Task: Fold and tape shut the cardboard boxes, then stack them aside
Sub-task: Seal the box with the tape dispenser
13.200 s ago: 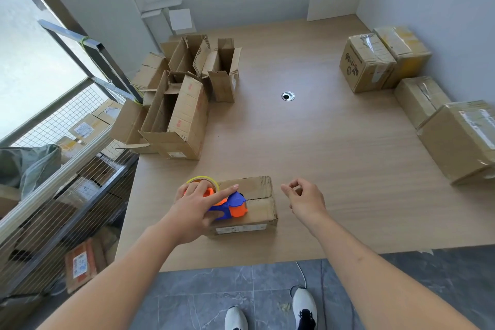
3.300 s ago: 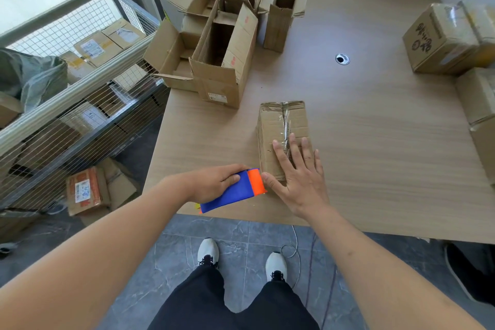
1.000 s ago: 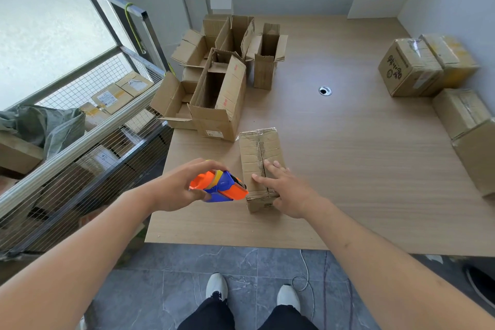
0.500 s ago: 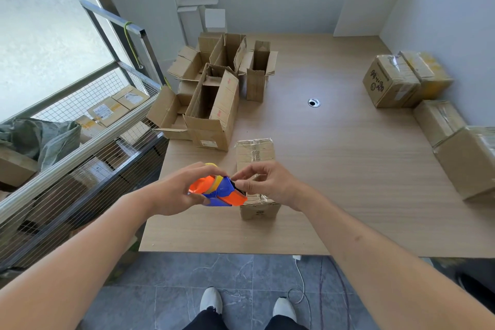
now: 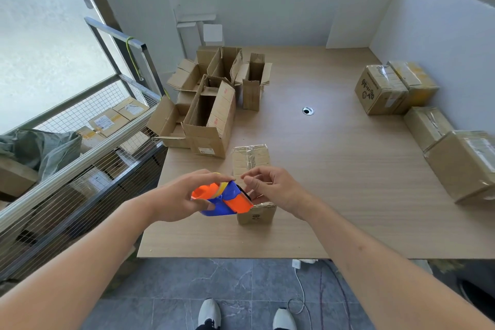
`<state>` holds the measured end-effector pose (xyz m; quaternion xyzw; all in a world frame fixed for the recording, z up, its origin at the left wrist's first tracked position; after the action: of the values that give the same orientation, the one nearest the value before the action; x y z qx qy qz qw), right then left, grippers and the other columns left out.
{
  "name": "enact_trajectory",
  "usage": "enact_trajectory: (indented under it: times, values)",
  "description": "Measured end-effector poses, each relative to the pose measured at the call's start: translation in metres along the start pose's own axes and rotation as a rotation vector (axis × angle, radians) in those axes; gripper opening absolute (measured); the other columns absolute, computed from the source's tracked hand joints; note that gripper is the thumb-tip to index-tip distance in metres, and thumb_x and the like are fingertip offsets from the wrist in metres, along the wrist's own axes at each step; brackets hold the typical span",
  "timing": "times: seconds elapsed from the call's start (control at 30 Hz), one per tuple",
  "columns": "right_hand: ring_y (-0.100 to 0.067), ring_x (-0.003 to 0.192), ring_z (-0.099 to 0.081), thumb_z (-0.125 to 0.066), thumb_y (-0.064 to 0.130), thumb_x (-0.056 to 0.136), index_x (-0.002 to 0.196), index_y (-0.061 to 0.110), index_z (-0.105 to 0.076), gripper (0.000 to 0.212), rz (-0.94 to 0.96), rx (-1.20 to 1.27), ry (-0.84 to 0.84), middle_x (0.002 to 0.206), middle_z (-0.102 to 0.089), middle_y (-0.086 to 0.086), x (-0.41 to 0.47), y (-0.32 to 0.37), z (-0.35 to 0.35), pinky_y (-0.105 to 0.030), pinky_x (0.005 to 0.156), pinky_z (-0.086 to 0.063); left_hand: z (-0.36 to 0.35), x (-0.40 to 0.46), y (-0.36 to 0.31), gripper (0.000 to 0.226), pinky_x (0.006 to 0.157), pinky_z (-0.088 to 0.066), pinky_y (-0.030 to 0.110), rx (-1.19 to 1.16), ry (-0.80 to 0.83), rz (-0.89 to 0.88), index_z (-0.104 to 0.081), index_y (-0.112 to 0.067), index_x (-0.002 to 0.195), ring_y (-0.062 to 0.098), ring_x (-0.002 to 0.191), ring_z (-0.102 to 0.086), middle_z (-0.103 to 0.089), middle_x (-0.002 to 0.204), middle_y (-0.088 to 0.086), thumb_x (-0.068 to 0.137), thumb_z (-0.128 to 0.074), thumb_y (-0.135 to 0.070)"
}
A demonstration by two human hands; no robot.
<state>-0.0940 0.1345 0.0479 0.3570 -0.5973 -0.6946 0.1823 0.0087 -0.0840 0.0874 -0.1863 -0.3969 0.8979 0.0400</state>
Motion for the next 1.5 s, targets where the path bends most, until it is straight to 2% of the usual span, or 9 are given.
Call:
enact_trajectory:
  times: [0.17, 0.3, 0.37, 0.5, 0.7, 0.83, 0.97, 1.2, 1.5]
  values:
    - [-0.029, 0.082, -0.076, -0.080, 0.008, 0.087, 0.104, 0.003, -0.075, 0.018, 0.026, -0.077, -0.083, 0.089, -0.077, -0.017, -0.002, -0.015, 0.004, -0.041, 0.079, -0.063, -0.011, 0.000, -0.003, 0.071, 0.106, -0.040, 0.032, -0.003, 0.007, -0.005, -0.041, -0.056, 0.147, 0.006, 0.124, -0.048, -0.053, 0.134, -0.013, 0.097, -0.068, -0.014]
    - [-0.017, 0.072, -0.069, -0.078, 0.001, 0.087, 0.091, 0.005, -0.078, 0.005, 0.059, -0.093, -0.203, 0.084, -0.076, -0.015, -0.001, -0.018, 0.006, -0.031, 0.072, -0.059, -0.021, 0.005, -0.005, 0.064, 0.104, -0.042, 0.036, -0.023, 0.012, -0.006, -0.034, -0.065, 0.146, 0.009, 0.115, -0.051, -0.053, 0.126, -0.011, 0.105, -0.057, -0.022]
    - [-0.014, 0.069, -0.068, -0.074, -0.002, 0.087, 0.088, 0.004, -0.078, 0.008, 0.051, -0.102, -0.255, 0.083, -0.076, -0.014, -0.002, -0.020, 0.008, -0.026, 0.069, -0.057, -0.026, 0.008, -0.005, 0.060, 0.104, -0.042, 0.037, -0.036, -0.001, 0.001, -0.032, -0.067, 0.145, 0.010, 0.113, -0.052, -0.053, 0.122, -0.010, 0.108, -0.050, -0.024]
    - [-0.013, 0.063, -0.067, -0.076, -0.004, 0.085, 0.085, 0.004, -0.079, 0.009, -0.028, -0.099, -0.308, 0.075, -0.075, -0.010, -0.007, -0.032, 0.009, -0.026, 0.067, -0.059, -0.032, 0.010, -0.003, 0.055, 0.098, -0.041, 0.034, 0.054, 0.043, 0.044, -0.025, -0.072, 0.143, 0.007, 0.104, -0.050, -0.051, 0.115, -0.010, 0.110, -0.040, -0.030]
    - [-0.020, 0.065, -0.069, -0.080, -0.004, 0.083, 0.076, 0.011, -0.078, 0.016, -0.114, -0.068, -0.390, 0.072, -0.076, -0.011, -0.015, -0.055, 0.022, -0.040, 0.076, -0.064, -0.028, 0.007, 0.010, 0.050, 0.107, -0.038, 0.036, 0.138, 0.141, 0.101, -0.024, -0.070, 0.146, 0.006, 0.118, -0.047, -0.049, 0.134, -0.015, 0.111, -0.035, -0.035]
    - [-0.019, 0.063, -0.068, -0.078, -0.005, 0.084, 0.079, 0.006, -0.077, 0.013, -0.135, -0.061, -0.428, 0.072, -0.075, -0.012, -0.022, -0.059, 0.040, -0.032, 0.067, -0.063, -0.024, 0.000, 0.022, 0.050, 0.111, -0.035, 0.032, 0.093, 0.167, 0.103, -0.027, -0.070, 0.144, 0.002, 0.130, -0.043, -0.044, 0.146, -0.023, 0.111, -0.035, -0.034]
    - [-0.020, 0.061, -0.069, -0.078, -0.006, 0.084, 0.076, 0.010, -0.076, 0.017, -0.172, -0.059, -0.510, 0.069, -0.074, -0.008, -0.029, -0.072, 0.060, -0.029, 0.063, -0.060, -0.013, -0.006, 0.041, 0.047, 0.112, -0.034, 0.031, 0.077, 0.153, 0.166, -0.032, -0.070, 0.142, -0.010, 0.126, -0.042, -0.044, 0.145, -0.029, 0.111, -0.036, -0.035]
    - [-0.017, 0.063, -0.069, -0.082, 0.000, 0.082, 0.079, 0.013, -0.080, 0.014, -0.174, -0.117, -0.482, 0.071, -0.076, -0.009, -0.027, -0.092, 0.053, -0.032, 0.070, -0.063, -0.022, -0.001, 0.066, 0.049, 0.113, -0.035, 0.037, 0.082, 0.156, 0.208, -0.031, -0.074, 0.139, 0.002, 0.130, -0.045, -0.046, 0.146, -0.025, 0.111, -0.036, -0.035]
    - [-0.013, 0.061, -0.067, -0.084, 0.003, 0.081, 0.079, 0.017, -0.080, 0.014, -0.169, -0.155, -0.521, 0.068, -0.075, -0.005, -0.012, -0.108, 0.049, -0.032, 0.072, -0.063, -0.034, 0.017, 0.090, 0.046, 0.105, -0.042, 0.049, 0.137, 0.136, 0.247, -0.024, -0.075, 0.140, 0.019, 0.118, -0.052, -0.053, 0.134, -0.008, 0.106, -0.032, -0.046]
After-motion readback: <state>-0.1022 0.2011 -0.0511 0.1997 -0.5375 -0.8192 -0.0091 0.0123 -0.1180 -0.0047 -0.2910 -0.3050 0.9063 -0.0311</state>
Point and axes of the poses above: each hand's wrist, its own x-axis towards the middle knuckle, its own z-axis out of the back of the hand, y = z × x, the point moved 3 cm from there along x, towards the middle knuckle
